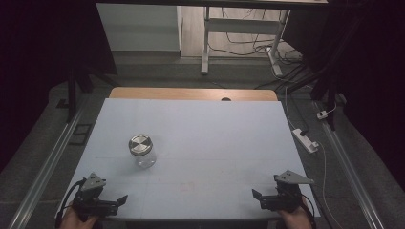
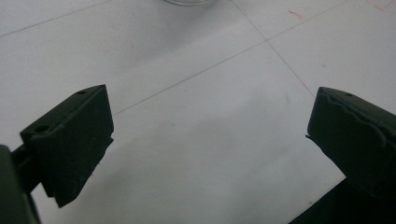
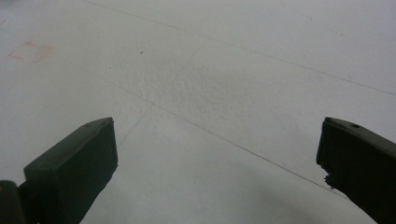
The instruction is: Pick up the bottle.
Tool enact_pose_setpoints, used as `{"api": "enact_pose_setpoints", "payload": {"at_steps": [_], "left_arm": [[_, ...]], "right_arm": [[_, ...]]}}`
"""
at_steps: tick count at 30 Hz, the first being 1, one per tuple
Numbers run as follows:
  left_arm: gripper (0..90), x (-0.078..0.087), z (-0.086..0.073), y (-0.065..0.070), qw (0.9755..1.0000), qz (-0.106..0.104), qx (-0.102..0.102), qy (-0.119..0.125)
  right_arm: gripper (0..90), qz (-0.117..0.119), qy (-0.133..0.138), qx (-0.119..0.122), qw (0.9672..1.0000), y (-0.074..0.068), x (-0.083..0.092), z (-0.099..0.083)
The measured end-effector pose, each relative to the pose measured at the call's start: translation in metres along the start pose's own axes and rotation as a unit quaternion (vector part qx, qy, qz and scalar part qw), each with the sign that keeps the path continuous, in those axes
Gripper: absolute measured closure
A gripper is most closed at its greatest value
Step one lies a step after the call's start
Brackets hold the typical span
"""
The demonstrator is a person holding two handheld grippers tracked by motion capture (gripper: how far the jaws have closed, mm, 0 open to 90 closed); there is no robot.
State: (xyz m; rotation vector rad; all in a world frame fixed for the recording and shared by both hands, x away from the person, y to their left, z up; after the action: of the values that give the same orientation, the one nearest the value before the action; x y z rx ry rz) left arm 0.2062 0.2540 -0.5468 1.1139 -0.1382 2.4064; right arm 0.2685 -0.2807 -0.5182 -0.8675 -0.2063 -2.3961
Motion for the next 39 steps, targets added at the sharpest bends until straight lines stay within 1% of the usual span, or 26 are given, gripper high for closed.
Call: {"api": "enact_pose_setpoints", "payload": {"at_steps": [4, 6, 10, 12, 14, 18, 20, 24, 30, 32, 35, 39], "left_arm": [[0.9, 0.0, 0.0, -0.001, 1.0, -0.004, 0.001, -0.001], [0.3, 0.0, 0.0, -0.001, 1.0, -0.007, 0.007, 0.002], [0.0, 0.001, 0.0, -0.003, 0.9998, -0.011, 0.016, 0.005], [0.0, 0.001, 0.0, -0.003, 0.9998, -0.011, 0.017, 0.006], [0.0, 0.001, 0.001, -0.003, 0.9998, -0.009, 0.015, 0.007], [0.0, 0.001, 0.003, -0.001, 0.9999, -0.003, 0.002, 0.01], [0.0, 0.002, 0.004, 0.0, 0.9999, -0.003, -0.003, 0.012], [0.0, 0.001, 0.006, 0.001, 0.9998, -0.007, -0.009, 0.018], [0.0, 0.0, 0.01, 0.001, 0.9991, -0.025, -0.013, 0.03], [0.0, 0.0, 0.012, 0.0, 0.9986, -0.034, -0.021, 0.036], [0.6, -0.001, 0.015, 0.0, 0.9977, -0.045, -0.028, 0.043], [1.2, -0.002, 0.019, -0.002, 0.9971, -0.049, -0.03, 0.051]], "right_arm": [[0.0, -0.001, -0.004, 0.007, 1.0, -0.001, -0.001, 0.0], [0.0, 0.001, -0.004, 0.011, 0.9999, -0.002, -0.001, 0.0], [0.0, 0.001, -0.007, 0.011, 0.9999, -0.002, -0.002, 0.0], [0.0, 0.004, -0.008, 0.01, 0.9999, -0.002, -0.001, 0.0], [0.0, 0.005, -0.007, 0.009, 0.9999, -0.002, -0.002, 0.0], [0.0, 0.008, -0.009, 0.012, 0.9999, -0.002, -0.002, 0.0], [0.0, 0.011, -0.009, 0.017, 0.9998, -0.003, -0.002, 0.0], [0.0, 0.012, -0.009, 0.017, 0.9997, -0.003, -0.002, 0.0], [0.0, 0.013, -0.009, 0.014, 0.9998, -0.003, -0.002, 0.0], [0.0, 0.016, -0.01, 0.016, 0.9997, -0.003, -0.002, 0.0], [0.0, 0.018, -0.01, 0.019, 0.9996, -0.003, -0.002, 0.0], [0.0, 0.018, -0.011, 0.019, 0.9996, -0.003, -0.002, 0.0]]}}
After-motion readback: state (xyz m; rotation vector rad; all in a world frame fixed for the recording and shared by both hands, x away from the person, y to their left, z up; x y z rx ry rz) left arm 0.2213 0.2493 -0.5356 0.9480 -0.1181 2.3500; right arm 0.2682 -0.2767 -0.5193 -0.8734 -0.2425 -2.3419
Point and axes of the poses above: each handheld gripper's, and its own axes: x roughly backward along the jaws, z roughly out of its top, y roughly to its right, the point moved 3 cm from there along -x, roughly forward along the jaws, and after that the axes turned 1 degree about y, right-handed, at the moved point
